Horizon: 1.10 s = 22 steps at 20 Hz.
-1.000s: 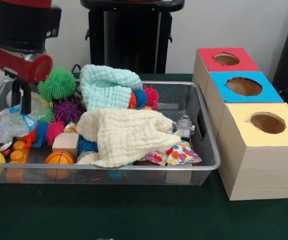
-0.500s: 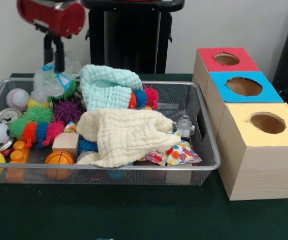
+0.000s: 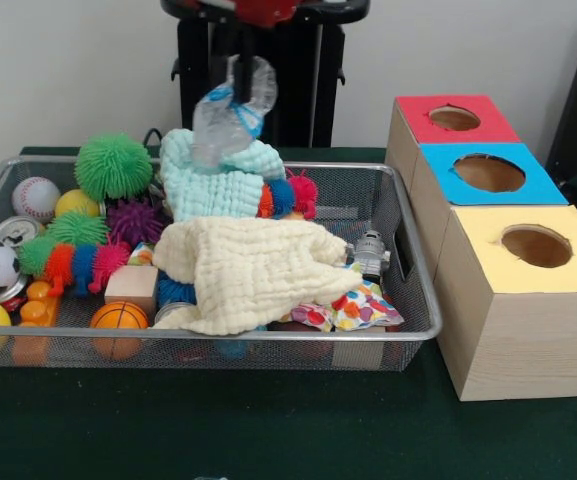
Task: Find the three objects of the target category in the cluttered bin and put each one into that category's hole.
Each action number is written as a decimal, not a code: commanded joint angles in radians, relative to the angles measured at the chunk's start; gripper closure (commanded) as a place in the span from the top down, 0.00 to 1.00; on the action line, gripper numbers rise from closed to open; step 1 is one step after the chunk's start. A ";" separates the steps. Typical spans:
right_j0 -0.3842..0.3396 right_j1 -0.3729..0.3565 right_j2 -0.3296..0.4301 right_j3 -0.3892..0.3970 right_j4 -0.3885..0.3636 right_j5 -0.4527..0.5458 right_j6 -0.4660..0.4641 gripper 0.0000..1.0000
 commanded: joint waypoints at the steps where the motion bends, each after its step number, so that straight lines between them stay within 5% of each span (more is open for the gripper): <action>1: 0.089 -0.008 -0.124 0.174 0.067 0.052 0.280 0.00; 22: 0.410 0.058 -0.377 0.207 0.285 0.001 0.541 0.00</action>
